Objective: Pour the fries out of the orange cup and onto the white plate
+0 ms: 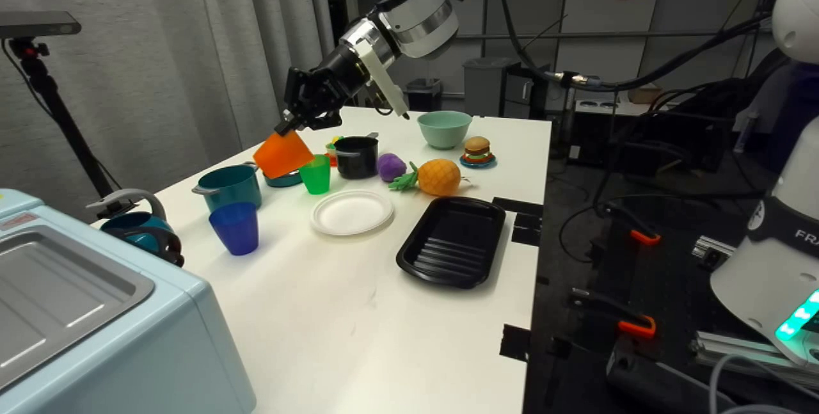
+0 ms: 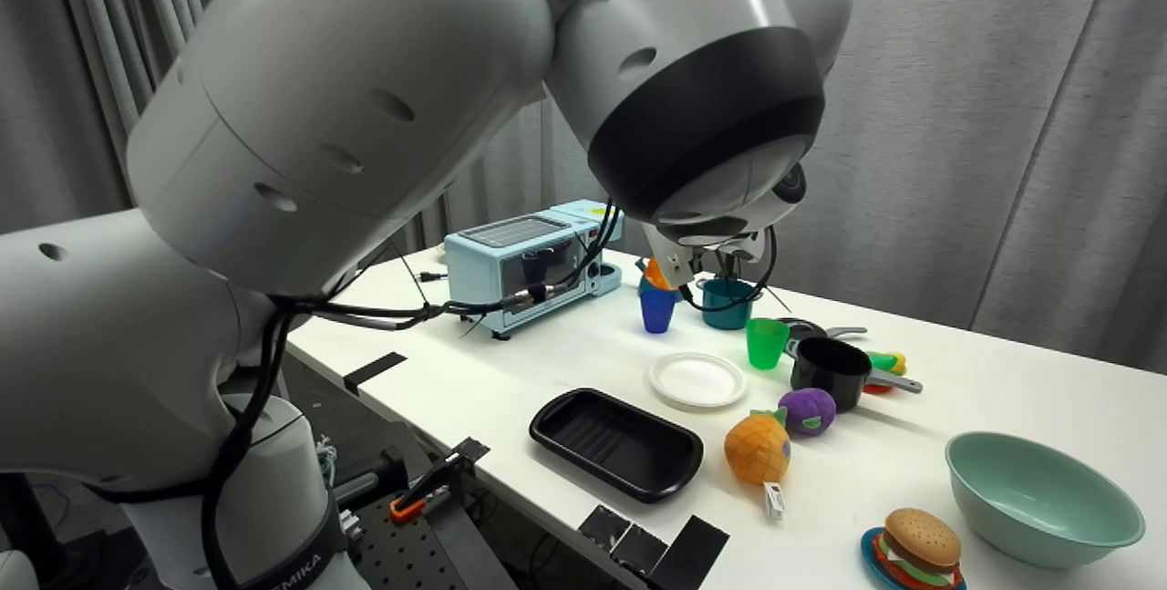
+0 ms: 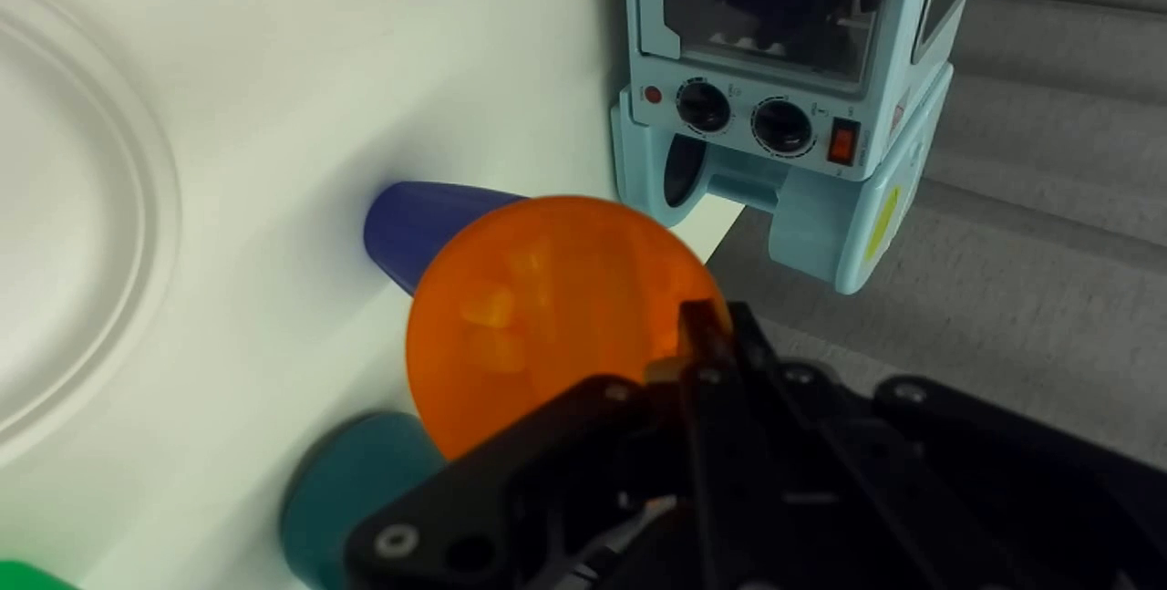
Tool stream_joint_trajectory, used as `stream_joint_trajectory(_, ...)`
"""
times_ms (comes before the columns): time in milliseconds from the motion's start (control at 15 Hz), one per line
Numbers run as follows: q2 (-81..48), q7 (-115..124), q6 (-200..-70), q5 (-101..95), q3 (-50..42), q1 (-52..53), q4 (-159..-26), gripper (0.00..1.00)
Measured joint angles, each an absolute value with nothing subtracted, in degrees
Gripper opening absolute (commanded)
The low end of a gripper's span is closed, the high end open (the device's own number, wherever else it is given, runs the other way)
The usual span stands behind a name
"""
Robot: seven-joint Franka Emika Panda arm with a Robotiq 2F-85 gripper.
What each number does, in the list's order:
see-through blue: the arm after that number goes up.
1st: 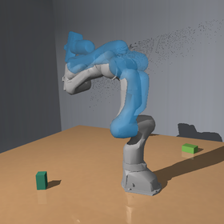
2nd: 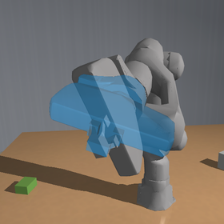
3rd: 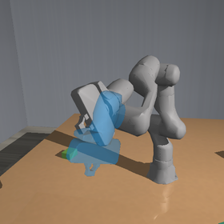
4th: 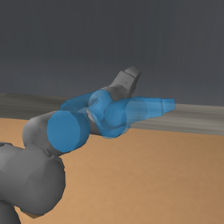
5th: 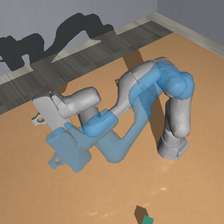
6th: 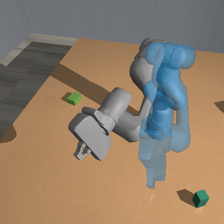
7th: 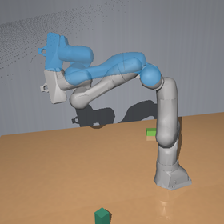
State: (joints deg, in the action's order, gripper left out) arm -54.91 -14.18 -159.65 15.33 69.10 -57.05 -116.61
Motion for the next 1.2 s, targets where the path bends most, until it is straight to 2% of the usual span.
stream_joint_trajectory(267, -53.8, -14.2, -159.7, 15.3, 69.1, -58.4, -117.5, 0.01)
stream_joint_trajectory(733, -50.6, -14.4, -159.7, 15.3, 69.5, -68.5, -122.2, 0.01)
stream_joint_trajectory(1200, -58.5, -14.3, -165.6, 15.3, 69.4, -61.5, -116.7, 0.01)
